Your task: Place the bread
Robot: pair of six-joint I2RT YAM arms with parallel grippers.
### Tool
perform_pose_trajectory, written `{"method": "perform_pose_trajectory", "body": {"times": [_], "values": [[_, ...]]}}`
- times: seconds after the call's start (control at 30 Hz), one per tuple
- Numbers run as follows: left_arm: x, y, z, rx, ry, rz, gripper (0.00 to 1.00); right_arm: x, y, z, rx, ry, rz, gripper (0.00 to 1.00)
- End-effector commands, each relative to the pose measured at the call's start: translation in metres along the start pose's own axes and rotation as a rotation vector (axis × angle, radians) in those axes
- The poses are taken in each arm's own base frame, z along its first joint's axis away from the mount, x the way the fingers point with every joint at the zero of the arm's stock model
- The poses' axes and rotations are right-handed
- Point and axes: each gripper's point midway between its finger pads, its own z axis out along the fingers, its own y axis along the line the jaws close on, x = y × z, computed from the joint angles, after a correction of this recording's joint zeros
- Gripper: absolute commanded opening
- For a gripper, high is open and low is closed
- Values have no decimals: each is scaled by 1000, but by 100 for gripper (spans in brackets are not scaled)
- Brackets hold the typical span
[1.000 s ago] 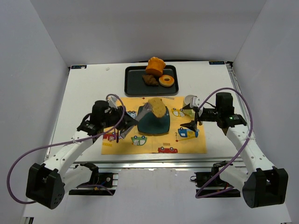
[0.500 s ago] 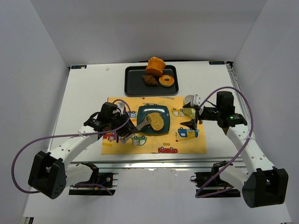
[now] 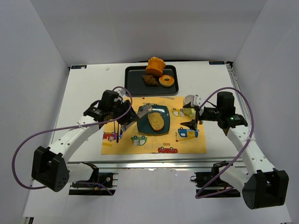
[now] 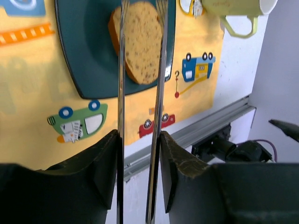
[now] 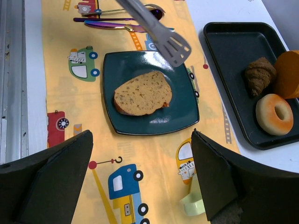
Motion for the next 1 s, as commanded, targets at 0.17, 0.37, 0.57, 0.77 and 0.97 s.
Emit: {"method": "perform_pose_trajectory", "body": {"times": [0.17,0.37,0.57,0.77,0.97], "values": [[-89,-51,17,79,-179,26,41,-7,-1,1,-10,-44,-22,89],[-145,-82,88,201,-203,-189,35,-13,-3,0,-3,-58,-35,90],[-165,-94,122,254,-164,-404,35,-13,-2,0,7,-63,-45,90],[-172,-97,136,270,-149,-449,43,-10,0,0,14,-66,-42,89],[-168,-89,146,258,-137,-481,46,-7,2,1,8,-67,-33,89]]}}
